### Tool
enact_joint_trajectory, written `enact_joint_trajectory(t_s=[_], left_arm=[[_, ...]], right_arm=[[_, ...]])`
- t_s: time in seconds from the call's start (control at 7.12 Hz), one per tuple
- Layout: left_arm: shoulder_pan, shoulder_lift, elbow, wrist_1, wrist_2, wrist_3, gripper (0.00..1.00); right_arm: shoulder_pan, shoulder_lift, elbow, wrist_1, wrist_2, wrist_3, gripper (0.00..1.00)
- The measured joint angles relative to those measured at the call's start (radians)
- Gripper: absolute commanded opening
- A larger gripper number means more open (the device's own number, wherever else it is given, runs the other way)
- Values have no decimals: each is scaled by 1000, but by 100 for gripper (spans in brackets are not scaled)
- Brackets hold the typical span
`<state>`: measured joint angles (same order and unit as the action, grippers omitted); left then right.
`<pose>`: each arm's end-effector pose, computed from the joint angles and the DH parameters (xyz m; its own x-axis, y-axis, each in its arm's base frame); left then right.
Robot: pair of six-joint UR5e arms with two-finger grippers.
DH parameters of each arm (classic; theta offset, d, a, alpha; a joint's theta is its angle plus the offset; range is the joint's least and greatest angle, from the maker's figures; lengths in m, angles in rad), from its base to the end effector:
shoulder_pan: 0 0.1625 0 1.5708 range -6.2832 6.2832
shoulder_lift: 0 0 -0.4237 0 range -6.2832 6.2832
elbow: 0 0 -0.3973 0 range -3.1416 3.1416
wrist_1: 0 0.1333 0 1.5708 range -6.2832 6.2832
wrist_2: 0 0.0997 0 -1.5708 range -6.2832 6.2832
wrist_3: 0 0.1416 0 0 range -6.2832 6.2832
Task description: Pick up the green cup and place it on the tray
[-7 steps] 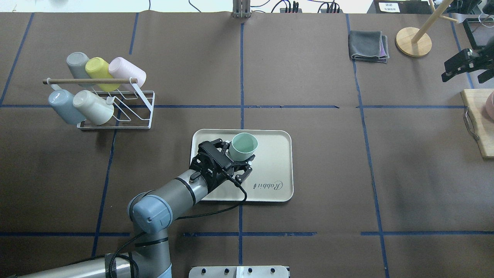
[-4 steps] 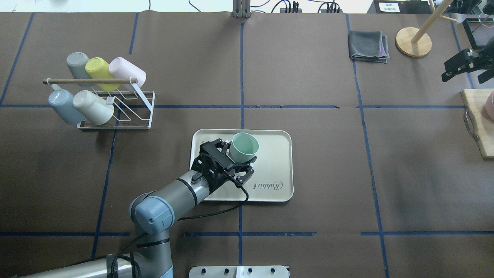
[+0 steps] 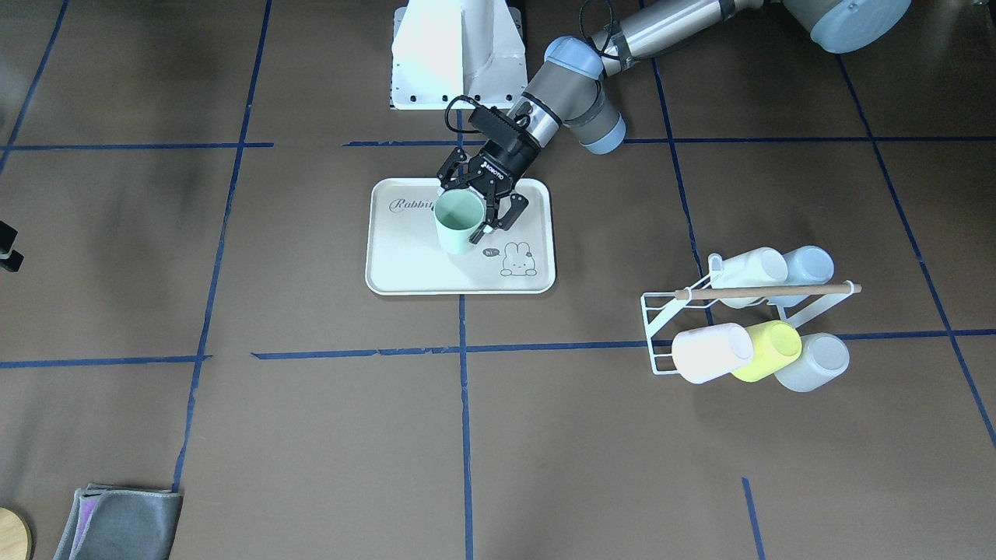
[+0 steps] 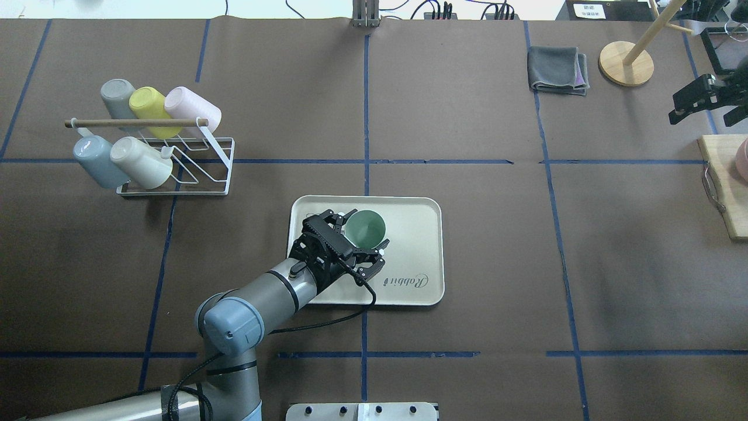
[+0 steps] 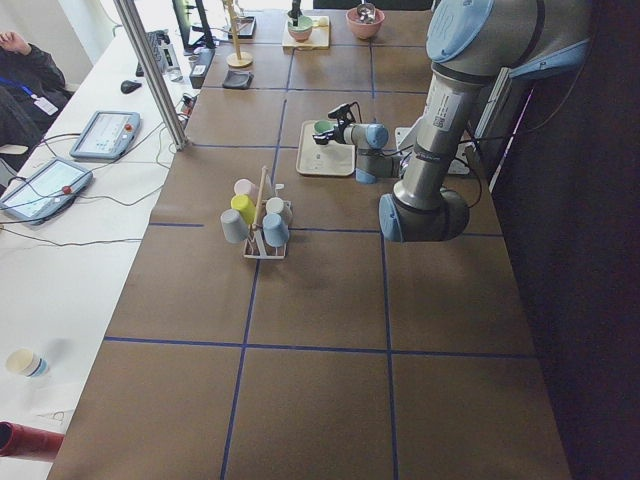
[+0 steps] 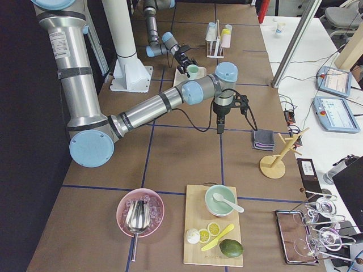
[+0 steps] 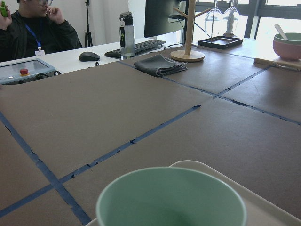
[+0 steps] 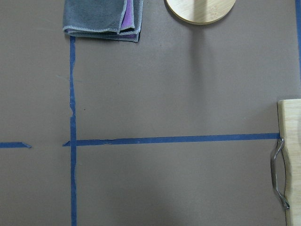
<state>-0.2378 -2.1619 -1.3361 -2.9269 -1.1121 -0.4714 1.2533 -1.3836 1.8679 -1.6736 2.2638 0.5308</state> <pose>0.6536 -0.3601 0.2591 0.5054 0.6995 -0.5053 0.4117 0.3192 0.8536 -0.1352 -0.5488 0.4578 0.7130 0.0443 0.6998 -0.0825 0.9964 0.0209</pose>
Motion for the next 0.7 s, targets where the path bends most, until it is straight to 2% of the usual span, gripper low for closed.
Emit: enact_joint_trajectory(t_s=[0.7], left_arm=[[-6,1,-8,4,-1,0,100]], right_arm=[[0,0,-2,0,0,0,100]])
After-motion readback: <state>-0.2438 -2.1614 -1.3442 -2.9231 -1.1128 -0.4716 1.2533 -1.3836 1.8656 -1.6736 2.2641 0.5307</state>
